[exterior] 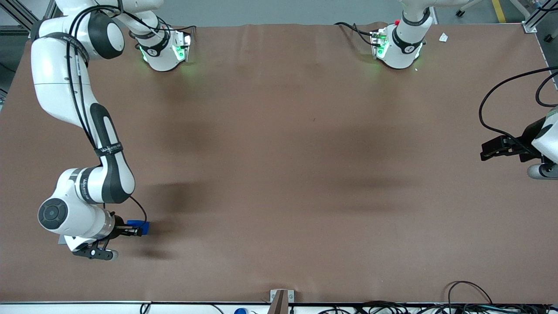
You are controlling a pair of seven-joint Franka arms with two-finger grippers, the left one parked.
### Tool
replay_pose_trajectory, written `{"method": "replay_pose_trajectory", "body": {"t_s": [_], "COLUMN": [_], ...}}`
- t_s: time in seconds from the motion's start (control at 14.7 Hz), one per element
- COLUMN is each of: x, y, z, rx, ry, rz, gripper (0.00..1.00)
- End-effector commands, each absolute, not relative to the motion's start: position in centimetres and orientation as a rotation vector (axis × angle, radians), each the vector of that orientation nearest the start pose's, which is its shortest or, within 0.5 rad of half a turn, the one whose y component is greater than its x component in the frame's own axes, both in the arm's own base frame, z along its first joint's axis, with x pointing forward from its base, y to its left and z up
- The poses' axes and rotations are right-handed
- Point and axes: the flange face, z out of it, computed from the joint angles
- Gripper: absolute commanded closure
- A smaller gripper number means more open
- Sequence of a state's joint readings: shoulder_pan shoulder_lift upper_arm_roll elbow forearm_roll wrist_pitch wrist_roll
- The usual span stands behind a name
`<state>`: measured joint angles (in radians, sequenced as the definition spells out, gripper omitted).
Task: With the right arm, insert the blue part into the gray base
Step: 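Carry the blue part beside the gray base and lower it to the table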
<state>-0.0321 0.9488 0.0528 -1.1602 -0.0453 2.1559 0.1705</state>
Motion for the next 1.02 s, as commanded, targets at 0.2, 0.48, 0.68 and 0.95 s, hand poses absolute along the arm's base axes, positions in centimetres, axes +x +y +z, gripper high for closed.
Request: {"method": "replay_pose_trajectory", "body": {"t_s": [0.2,0.48,0.68,0.95], "x": [77.1,77.2,76.4,72.7], "y": [-0.8,-1.5,-1.6,-1.9], "z": [23.6,28.6,33.7,44.5], "rx": [-3.121,-3.122,-3.131,-3.142], "ry": [0.234,0.241,0.246,0.264], "rz": [-0.124,-0.173,-0.13,-0.018], "gripper": [0.0,0.0,0.0,0.0]}}
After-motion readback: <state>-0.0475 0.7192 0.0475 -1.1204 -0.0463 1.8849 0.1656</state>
